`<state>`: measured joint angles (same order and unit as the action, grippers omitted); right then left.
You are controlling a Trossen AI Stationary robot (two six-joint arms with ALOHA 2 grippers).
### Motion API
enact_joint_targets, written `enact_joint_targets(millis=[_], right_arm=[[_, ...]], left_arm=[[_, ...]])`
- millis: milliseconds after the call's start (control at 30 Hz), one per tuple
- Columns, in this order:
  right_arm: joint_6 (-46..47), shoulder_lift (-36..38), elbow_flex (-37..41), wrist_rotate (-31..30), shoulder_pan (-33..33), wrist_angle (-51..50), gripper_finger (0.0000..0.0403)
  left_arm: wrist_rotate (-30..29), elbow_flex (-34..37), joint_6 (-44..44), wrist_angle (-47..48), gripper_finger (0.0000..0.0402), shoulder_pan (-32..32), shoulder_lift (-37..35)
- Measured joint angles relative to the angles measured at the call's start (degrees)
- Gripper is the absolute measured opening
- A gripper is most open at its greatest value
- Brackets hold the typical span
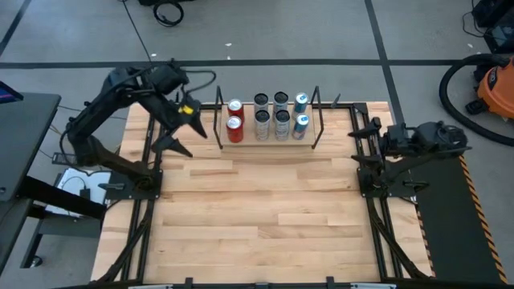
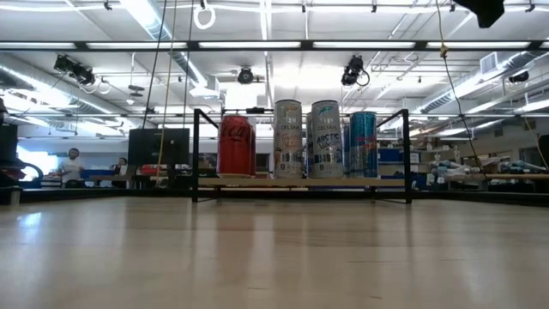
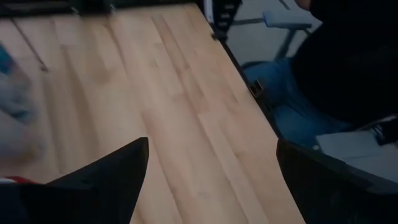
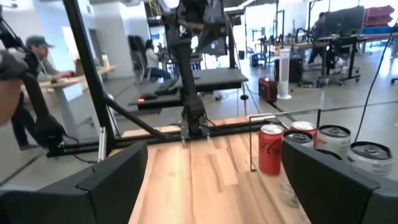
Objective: Place canned beverage on shelf
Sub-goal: Return to Home Position
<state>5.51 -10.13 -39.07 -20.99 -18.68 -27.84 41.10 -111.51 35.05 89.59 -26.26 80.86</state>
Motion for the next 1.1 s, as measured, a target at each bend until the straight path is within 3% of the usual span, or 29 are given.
enact_joint_targets(millis=[233,400,500,667,833,1100], right_arm=[[1.1,3.3,10.1,0.1,0.0,9.0,0.0376],[3.6,3.3,16.2,0.1,0.0,13.7,0.0376],[4.6,3.3,19.8,1.6,0.0,15.6,0.0376],[4.7,3.3,24.5,4.8,0.0,20.4,0.0376],[6.2,3.3,28.4,5.7,0.0,22.0,0.0376],[7.0,3.3,32.0,6.1,0.0,25.4,0.0376]], left_arm=[[1.4,20.3,-0.1,-10.1,0.0355,0.0,-8.6],[7.3,31.0,-0.2,-16.5,0.0355,0.5,-13.8],[11.3,35.7,-0.6,-20.3,0.0355,2.1,-16.4],[12.0,42.3,-0.9,-26.7,0.0355,5.0,-19.8],[16.3,49.5,-1.1,-34.2,0.0355,6.9,-22.9],[17.5,60.8,-4.2,-45.9,0.0355,7.5,-26.0]])
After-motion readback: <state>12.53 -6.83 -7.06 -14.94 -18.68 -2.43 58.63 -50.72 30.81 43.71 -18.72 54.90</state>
